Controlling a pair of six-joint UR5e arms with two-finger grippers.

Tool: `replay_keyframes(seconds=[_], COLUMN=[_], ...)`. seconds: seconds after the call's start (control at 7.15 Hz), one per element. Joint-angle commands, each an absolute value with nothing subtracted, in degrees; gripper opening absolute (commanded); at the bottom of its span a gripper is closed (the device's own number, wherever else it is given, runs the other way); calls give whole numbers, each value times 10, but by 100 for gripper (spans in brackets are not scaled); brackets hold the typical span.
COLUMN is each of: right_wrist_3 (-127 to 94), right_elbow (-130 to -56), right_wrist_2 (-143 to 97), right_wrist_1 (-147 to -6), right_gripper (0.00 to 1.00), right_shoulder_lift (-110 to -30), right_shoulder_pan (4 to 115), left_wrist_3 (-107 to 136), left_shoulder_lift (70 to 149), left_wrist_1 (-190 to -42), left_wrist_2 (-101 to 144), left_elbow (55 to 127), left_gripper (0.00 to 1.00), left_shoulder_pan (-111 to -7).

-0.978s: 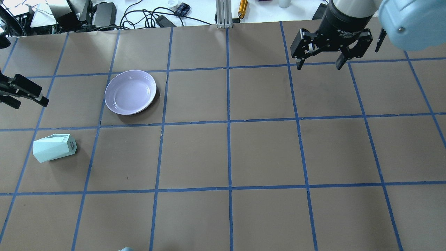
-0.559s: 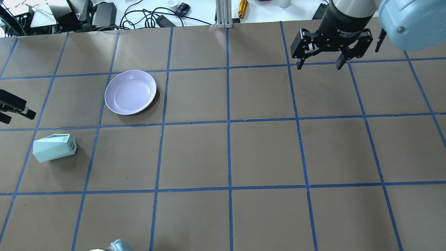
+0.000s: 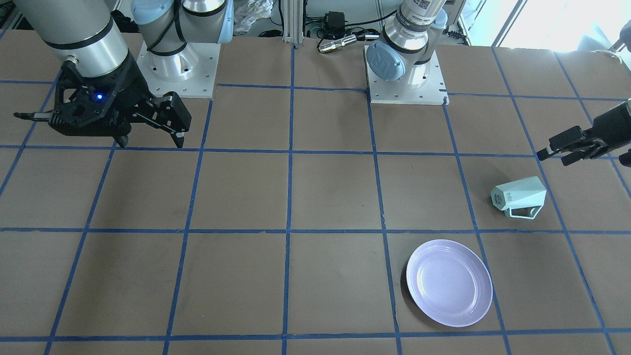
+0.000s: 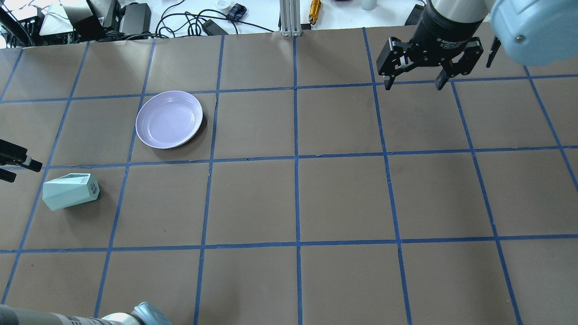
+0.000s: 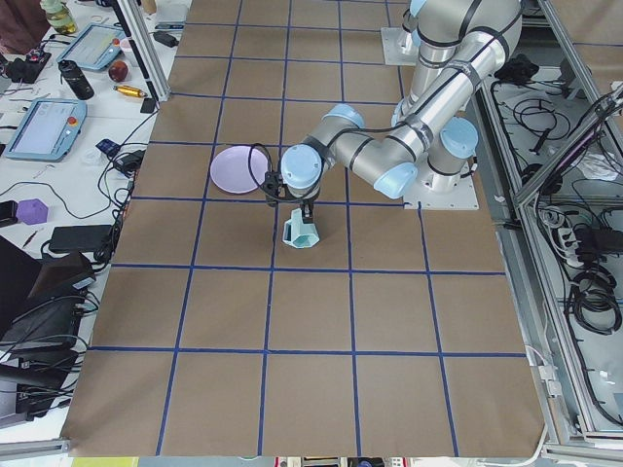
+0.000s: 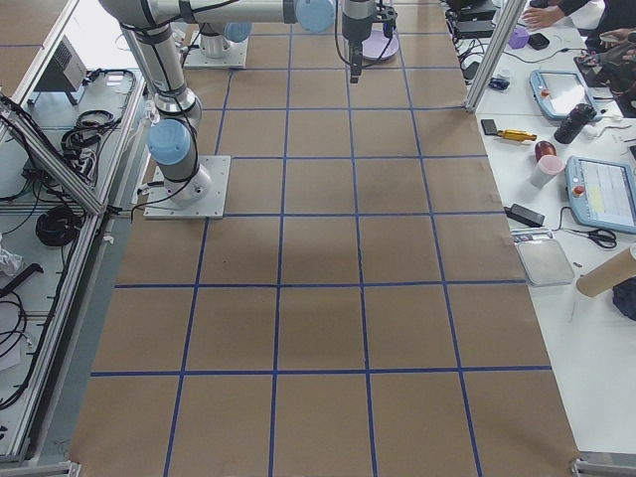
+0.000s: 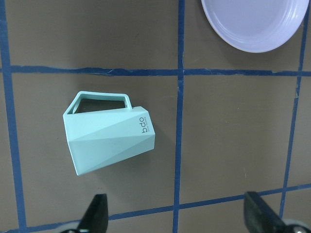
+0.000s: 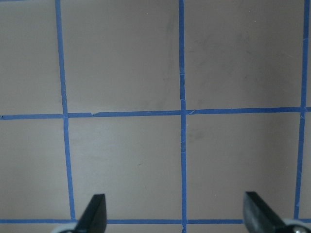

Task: Flip cup and place on plate
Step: 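Lower the left gripper onto the mint-green mug's base and close on it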

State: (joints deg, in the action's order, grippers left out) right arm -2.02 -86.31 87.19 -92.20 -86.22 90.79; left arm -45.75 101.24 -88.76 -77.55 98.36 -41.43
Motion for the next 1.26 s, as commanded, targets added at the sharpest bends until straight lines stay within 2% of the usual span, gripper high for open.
replay_keyframes(seconds=[0.0, 0.56, 0.84, 1.12], right_wrist_3=[-20, -20, -20, -21], right_elbow=[-863, -863, -863, -863], right_wrist_2=[872, 872, 872, 872], right_wrist_1=[-922, -922, -922, -922], right_gripper=[100, 100, 100, 100], right_shoulder_lift=[-862, -862, -862, -862], right_shoulder_pan=[908, 908, 908, 908], left_wrist_3=[-485, -527, -556, -561], left_shoulder_lift=[1050, 1115, 1145, 1174], left_wrist_1=[-883, -890, -894, -943], left_wrist_2=[-756, -718, -712, -670], left_elbow=[978, 972, 972, 964], left_gripper=[97, 97, 94, 94], left_shoulder_pan=[-399, -350, -344, -325])
